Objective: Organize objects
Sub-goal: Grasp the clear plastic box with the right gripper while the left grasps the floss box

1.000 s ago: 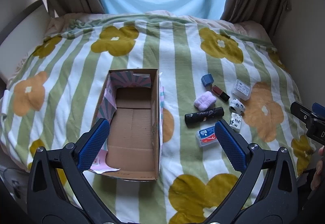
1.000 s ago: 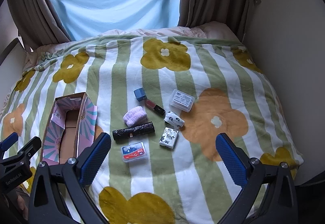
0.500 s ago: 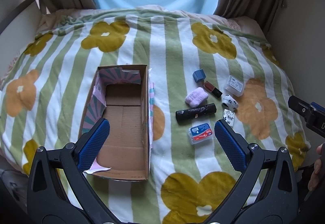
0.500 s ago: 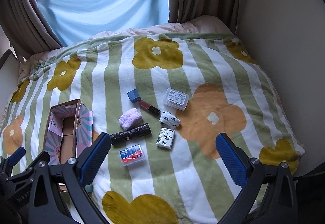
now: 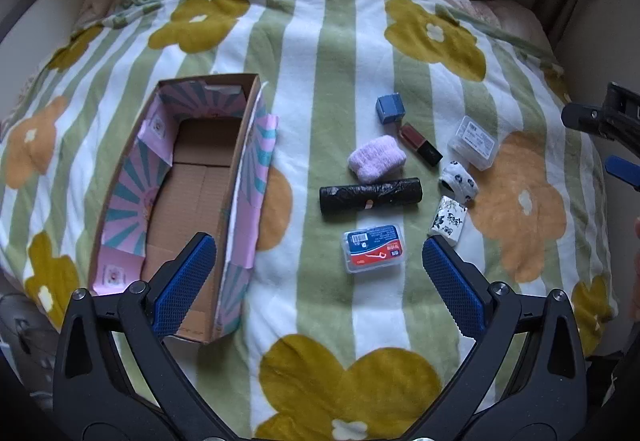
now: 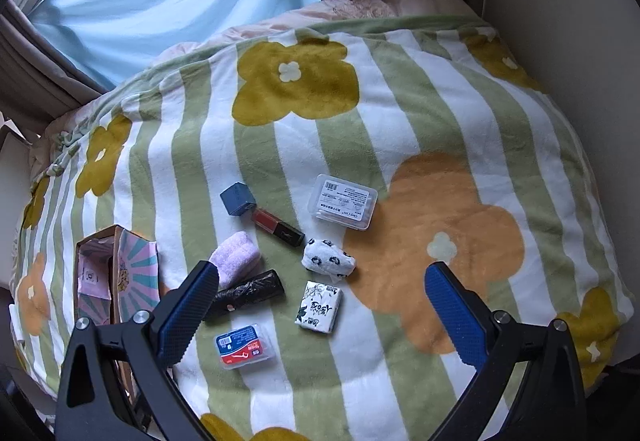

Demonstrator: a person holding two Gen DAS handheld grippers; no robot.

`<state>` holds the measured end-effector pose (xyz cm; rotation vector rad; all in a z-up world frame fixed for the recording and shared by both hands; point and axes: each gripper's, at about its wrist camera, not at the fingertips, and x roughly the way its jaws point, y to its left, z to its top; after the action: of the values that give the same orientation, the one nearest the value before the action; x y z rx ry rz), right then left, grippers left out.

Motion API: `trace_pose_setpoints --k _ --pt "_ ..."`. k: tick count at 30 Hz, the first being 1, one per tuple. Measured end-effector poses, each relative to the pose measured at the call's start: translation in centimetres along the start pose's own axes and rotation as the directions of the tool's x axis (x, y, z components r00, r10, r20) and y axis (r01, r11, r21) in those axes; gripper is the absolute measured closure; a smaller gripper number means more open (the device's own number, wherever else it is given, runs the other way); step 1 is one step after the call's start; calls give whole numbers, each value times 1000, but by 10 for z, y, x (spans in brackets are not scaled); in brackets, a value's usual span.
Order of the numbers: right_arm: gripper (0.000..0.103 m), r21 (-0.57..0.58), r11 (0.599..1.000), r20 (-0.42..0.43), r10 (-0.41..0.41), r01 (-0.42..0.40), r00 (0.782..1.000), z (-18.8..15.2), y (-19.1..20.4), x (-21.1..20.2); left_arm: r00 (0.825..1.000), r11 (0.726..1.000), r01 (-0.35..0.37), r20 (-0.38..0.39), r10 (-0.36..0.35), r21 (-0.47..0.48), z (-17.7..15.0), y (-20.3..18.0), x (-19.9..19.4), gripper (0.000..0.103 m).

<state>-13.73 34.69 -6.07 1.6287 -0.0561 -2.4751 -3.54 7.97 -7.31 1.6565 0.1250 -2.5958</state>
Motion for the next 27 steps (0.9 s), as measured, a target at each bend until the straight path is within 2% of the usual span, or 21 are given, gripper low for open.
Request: trace_pose_setpoints --k 7,14,18,27 --pt "1 87 996 -103 13 -4 995 25 -24 84 995 998 -39 -94 35 -39 -17 -32 66 1" --pt "1 96 995 -194 -6 26 981 37 -33 160 982 995 -58 -186 42 -81 -28 -51 130 1" --pt "1 138 990 -227 -3 35 974 39 -37 188 974 992 -70 -220 46 -102 -31 -56 156 1" --pt "1 176 982 -266 -15 64 964 41 -36 219 962 986 -82 -271 40 -144 -34 -62 191 1"
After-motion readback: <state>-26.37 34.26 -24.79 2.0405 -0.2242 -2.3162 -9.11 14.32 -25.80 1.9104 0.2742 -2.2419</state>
